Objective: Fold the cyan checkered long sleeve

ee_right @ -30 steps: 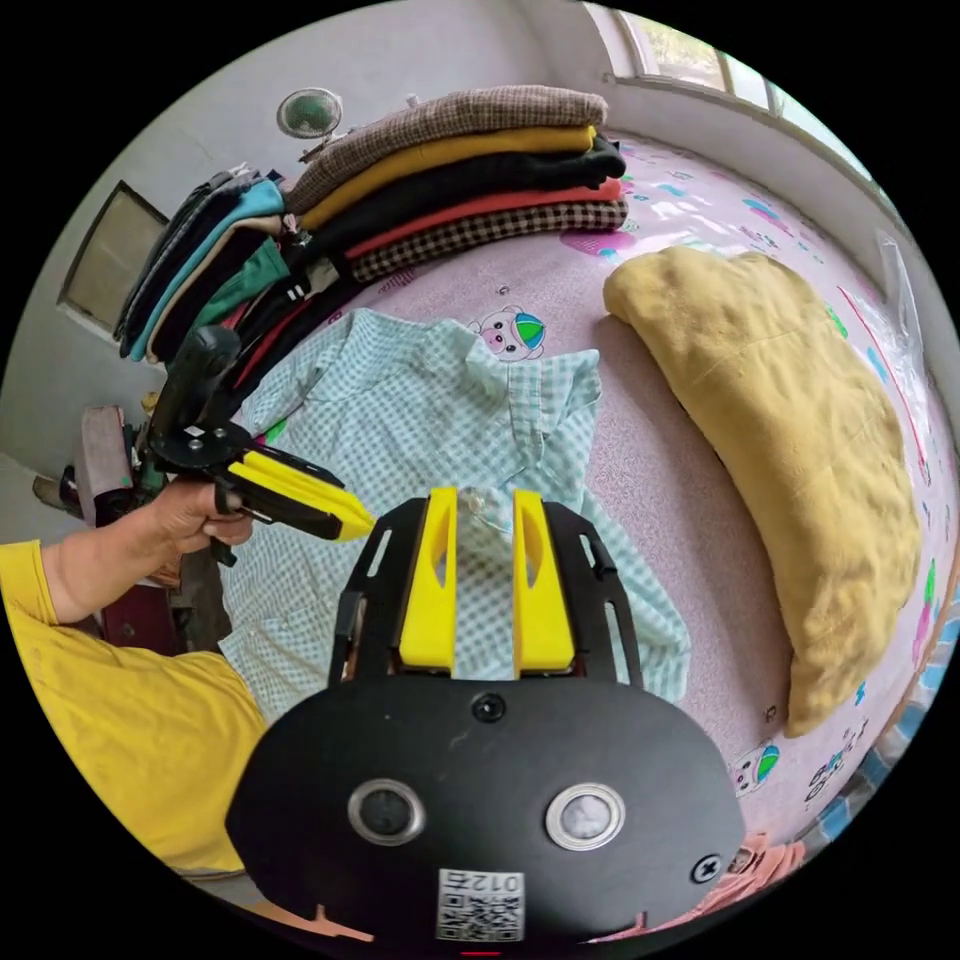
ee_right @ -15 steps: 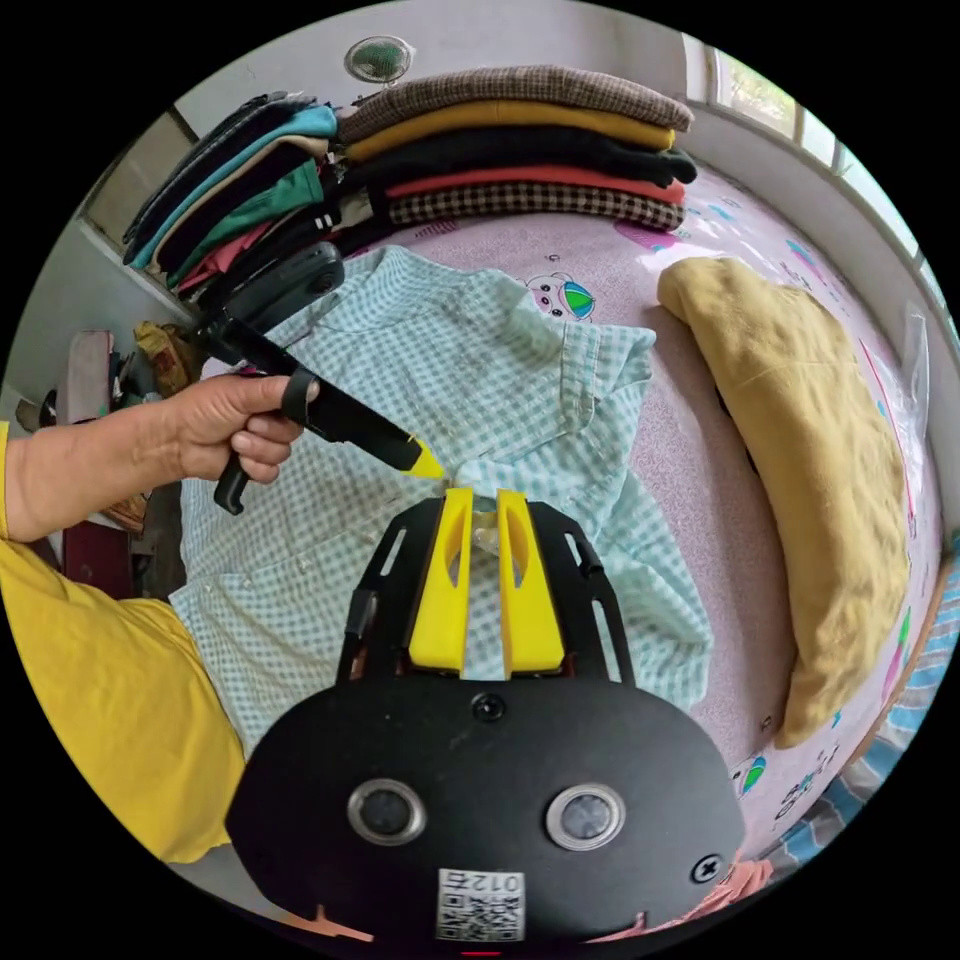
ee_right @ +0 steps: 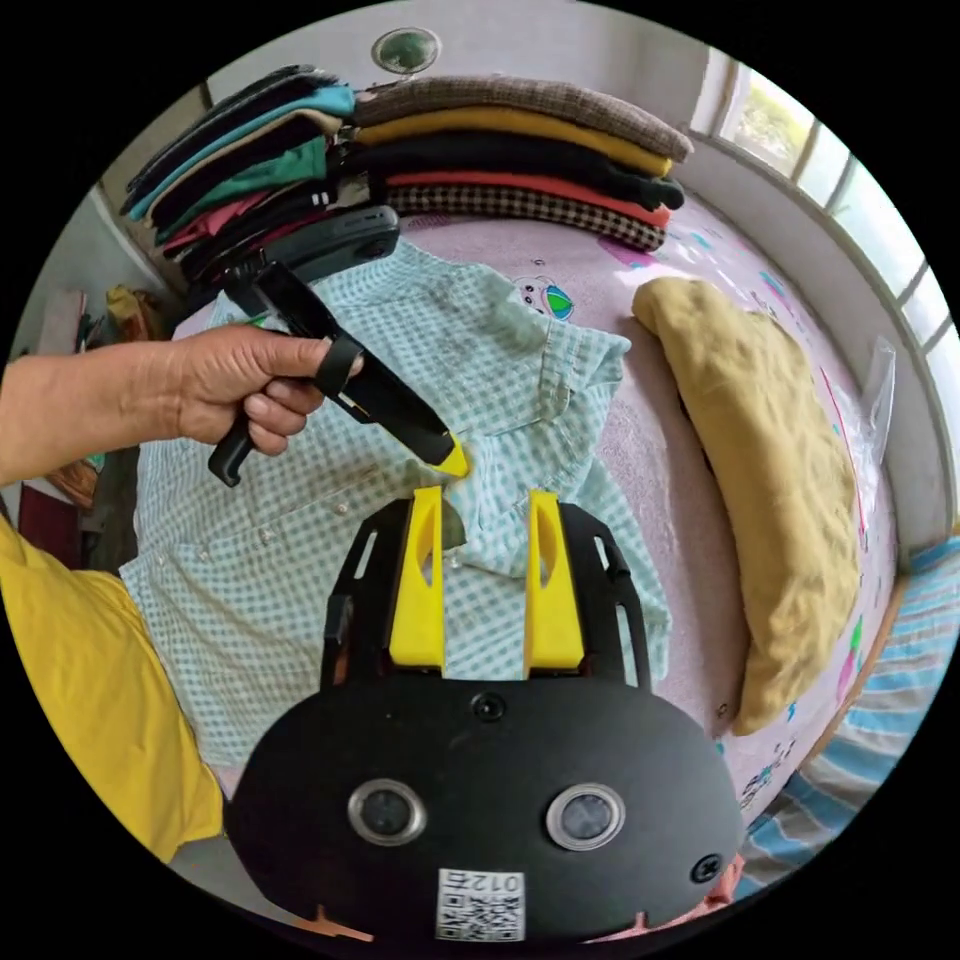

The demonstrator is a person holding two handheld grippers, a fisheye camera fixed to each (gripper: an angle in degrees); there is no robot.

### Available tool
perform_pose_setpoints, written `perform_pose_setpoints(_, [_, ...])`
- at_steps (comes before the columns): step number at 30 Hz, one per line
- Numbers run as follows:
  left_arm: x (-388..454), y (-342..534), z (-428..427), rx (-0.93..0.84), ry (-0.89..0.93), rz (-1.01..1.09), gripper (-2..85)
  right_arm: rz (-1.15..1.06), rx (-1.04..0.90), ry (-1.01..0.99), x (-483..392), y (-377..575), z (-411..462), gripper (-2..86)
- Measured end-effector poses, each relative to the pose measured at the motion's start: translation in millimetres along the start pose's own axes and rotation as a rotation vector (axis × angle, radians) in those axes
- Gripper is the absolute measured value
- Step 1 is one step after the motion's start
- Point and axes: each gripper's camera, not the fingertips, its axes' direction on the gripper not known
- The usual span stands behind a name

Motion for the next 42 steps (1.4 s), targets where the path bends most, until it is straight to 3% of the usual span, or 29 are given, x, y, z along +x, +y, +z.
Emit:
perform_pose_setpoints(5, [7.4, 7.1, 2.2, 0.014, 0.019, 0.05, 0.4, -0.217, -0.15, 0.037, -9.8, -24.6, 30.1, 7.9])
perform_pose_setpoints(9, [19.4, 13.6, -8.1, 0.076, -0.036, 0.11, 0.3, -0.114, -0.187, 0.029, 19.7, -34.6, 32.8, 3.3])
perform_pose_setpoints(12, [18.7, 9.9, -18.9, 0.132, -0.072, 0.118, 0.4, 0.267, -0.1, -0.181, 87.9, -24.9, 7.2, 2.4])
perform_pose_setpoints(14, [17.3, -3.4, -19.1, 0.128, -0.102, 0.115, 0.4, 0.623, 0.134, -0.405, 144.8, 11.5, -21.0, 1.9])
perform_pose_setpoints(16, [20.9, -14.6, -16.6, 0.125, -0.135, 0.136, 0.4, 0.82, 0.364, -0.522, 170.7, 45.2, -39.1, 1.8])
perform_pose_setpoints(20, [24.8, -37.9, 3.9, 0.067, -0.193, 0.15, 0.4, 1.035, 0.621, -0.522, 187.3, 82.0, -55.2, 1.5])
perform_pose_setpoints(24, [19.3, -41.8, 23.4, 0.034, -0.215, 0.119, 0.4, 1.034, 0.607, -0.547, 188.3, 67.5, -42.0, 1.5])
perform_pose_setpoints(30, [18.9, 7.1, 24.8, 0.134, -0.105, 0.102, 0.4, 1.016, 0.524, -0.467, 187.6, 24.5, -15.6, 1.5])
perform_pose_setpoints(35, [23.8, 104.5, 27.1, 0.211, -0.125, 0.115, 0.5, 0.961, 0.419, -0.387, 192.4, -7.5, -6.0, 2.1])
perform_pose_setpoints(42, [33.0, 235.8, 68.6, 0.127, -0.31, 0.108, 0.5, 0.823, 0.159, -0.309, 189.2, -46.3, 2.4, 5.8])
